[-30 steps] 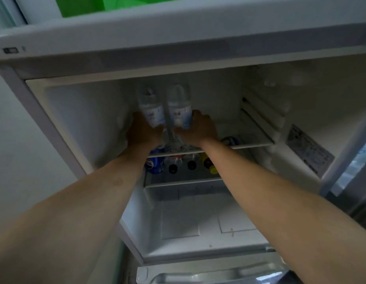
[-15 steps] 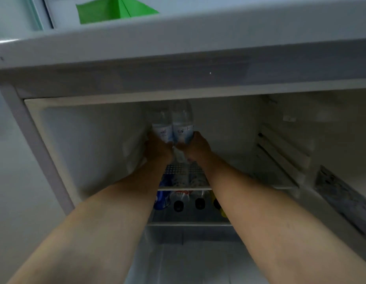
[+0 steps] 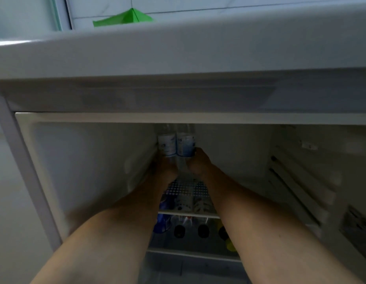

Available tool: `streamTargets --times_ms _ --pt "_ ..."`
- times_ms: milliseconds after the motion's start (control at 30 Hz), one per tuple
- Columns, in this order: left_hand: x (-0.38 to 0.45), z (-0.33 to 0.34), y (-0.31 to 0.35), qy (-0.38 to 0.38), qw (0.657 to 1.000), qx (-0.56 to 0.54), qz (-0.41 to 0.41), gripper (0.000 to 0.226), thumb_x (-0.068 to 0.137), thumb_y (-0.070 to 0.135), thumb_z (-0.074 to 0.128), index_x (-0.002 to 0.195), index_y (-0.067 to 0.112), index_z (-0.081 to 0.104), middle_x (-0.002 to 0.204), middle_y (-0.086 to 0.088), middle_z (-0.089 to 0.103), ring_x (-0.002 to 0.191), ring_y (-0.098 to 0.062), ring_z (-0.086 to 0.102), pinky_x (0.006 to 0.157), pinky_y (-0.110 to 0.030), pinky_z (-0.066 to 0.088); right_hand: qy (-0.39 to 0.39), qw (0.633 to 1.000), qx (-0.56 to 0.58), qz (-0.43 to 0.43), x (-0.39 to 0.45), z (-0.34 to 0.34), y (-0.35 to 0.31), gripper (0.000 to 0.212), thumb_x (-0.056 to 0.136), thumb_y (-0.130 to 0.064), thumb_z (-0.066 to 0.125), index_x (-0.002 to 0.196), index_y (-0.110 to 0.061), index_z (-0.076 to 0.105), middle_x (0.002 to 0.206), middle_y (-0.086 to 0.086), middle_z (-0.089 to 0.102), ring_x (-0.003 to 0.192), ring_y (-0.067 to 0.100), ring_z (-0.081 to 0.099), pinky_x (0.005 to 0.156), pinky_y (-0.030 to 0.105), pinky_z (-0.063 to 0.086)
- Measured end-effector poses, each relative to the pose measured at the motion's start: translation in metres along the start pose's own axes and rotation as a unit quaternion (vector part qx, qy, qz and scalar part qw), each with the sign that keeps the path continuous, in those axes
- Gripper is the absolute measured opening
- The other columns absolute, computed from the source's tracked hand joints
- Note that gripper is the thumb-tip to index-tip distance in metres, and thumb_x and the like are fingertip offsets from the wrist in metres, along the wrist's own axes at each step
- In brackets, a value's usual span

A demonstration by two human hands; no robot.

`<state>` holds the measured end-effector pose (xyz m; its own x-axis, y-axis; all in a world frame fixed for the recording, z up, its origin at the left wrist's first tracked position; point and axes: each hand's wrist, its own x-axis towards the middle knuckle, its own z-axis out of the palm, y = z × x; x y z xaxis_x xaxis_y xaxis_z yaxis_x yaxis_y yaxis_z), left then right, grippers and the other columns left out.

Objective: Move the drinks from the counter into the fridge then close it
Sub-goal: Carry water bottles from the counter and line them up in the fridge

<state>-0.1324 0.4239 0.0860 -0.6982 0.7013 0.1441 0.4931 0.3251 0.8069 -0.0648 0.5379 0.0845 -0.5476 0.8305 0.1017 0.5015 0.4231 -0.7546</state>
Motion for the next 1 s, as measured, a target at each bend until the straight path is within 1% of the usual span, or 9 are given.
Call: streamTargets --times_ms 100,267,433,533,700,767,833,900,1000 --pt "-0.008 -0.005 -0.001 -0.031 0.999 0.023 -0.005 0.041 0.103 0.018 0.047 0.143 0.01 0.043 0.135 -0.015 0.053 0.12 -0.031 0.053 0.101 -0.034 0.043 -0.013 1.0 0.026 -0.005 0.0 0.001 0.007 0.055 0.096 -0.007 0.059 0.146 -0.002 0.038 0.143 0.021 0.049 0.122 0.031 0.053 0.098 0.034 0.043" --pt "-0.018 -0.01 0.002 -0.042 0.999 0.002 0.005 0.04 0.102 0.017 0.047 0.143 0.014 0.044 0.131 -0.014 0.057 0.109 -0.028 0.057 0.091 -0.033 0.046 -0.035 0.998 0.027 -0.044 -0.008 0.0 0.0 0.058 0.097 -0.018 0.063 0.148 -0.008 0.039 0.146 0.017 0.048 0.129 0.033 0.05 0.1 0.026 0.037" --pt "-0.036 -0.015 0.006 -0.061 0.998 0.007 0.014 0.036 0.104 0.011 0.044 0.139 0.007 0.047 0.13 -0.019 0.056 0.116 -0.033 0.054 0.098 -0.032 0.044 -0.071 0.996 0.022 -0.053 -0.017 -0.001 -0.004 0.046 0.099 -0.013 0.059 0.142 -0.004 0.047 0.137 0.022 0.054 0.117 0.031 0.055 0.107 0.032 0.04" --pt "-0.036 -0.016 0.004 -0.058 0.998 -0.001 0.014 0.034 0.103 0.014 0.045 0.137 0.011 0.05 0.129 -0.015 0.057 0.108 -0.028 0.056 0.09 -0.032 0.045 -0.052 0.997 0.023 -0.045 -0.025 0.0 0.001 0.046 0.101 -0.014 0.055 0.144 -0.004 0.043 0.14 0.018 0.052 0.123 0.031 0.052 0.103 0.025 0.035" --pt "-0.035 -0.018 -0.001 -0.036 0.999 0.006 -0.006 0.028 0.102 0.017 0.045 0.128 0.013 0.055 0.119 -0.013 0.062 0.097 -0.026 0.059 0.074 -0.03 0.046 0.038 0.997 0.065 -0.018 -0.028 0.005 0.009 0.048 0.099 -0.012 0.054 0.146 -0.008 0.042 0.143 0.017 0.051 0.127 0.032 0.051 0.104 0.028 0.038" --pt "-0.035 -0.02 -0.002 -0.011 1.0 0.007 -0.005 0.025 0.101 0.014 0.046 0.124 0.01 0.056 0.117 -0.015 0.063 0.101 -0.029 0.06 0.079 -0.034 0.051 0.072 0.995 0.068 0.0 -0.029 0.005 0.008 0.036 0.099 -0.013 0.055 0.134 -0.009 0.054 0.134 0.015 0.058 0.12 0.031 0.056 0.096 0.027 0.042" --pt "-0.04 -0.021 -0.001 0.0 1.0 0.02 -0.003 0.028 0.101 0.012 0.046 0.128 0.008 0.055 0.124 -0.016 0.061 0.111 -0.031 0.059 0.098 -0.04 0.05 0.093 0.995 0.039 0.007 -0.031 0.005 0.006 0.014 0.097 -0.014 0.054 0.1 -0.01 0.067 0.103 0.012 0.067 0.094 0.028 0.064 0.073 0.023 0.048" --pt "-0.051 -0.022 -0.001 0.01 1.0 0.013 0.01 0.033 0.101 0.011 0.045 0.132 0.007 0.054 0.129 -0.016 0.059 0.118 -0.033 0.057 0.103 -0.042 0.047 0.118 0.993 0.024 0.006 -0.037 0.005 0.003 0.026 0.095 -0.018 0.054 0.07 -0.012 0.059 0.073 0.004 0.06 0.064 0.016 0.056 0.049 0.02 0.036" --pt "-0.077 -0.031 -0.003 0.028 0.997 -0.033 0.07 0.026 0.101 0.013 0.047 0.122 0.005 0.059 0.117 -0.014 0.065 0.108 -0.03 0.061 0.091 -0.036 0.051 0.136 0.991 0.014 0.006 -0.059 0.004 -0.003 0.042 0.094 -0.032 0.059 0.056 -0.022 0.045 0.059 -0.004 0.048 0.055 0.012 0.046 0.045 0.021 0.027"
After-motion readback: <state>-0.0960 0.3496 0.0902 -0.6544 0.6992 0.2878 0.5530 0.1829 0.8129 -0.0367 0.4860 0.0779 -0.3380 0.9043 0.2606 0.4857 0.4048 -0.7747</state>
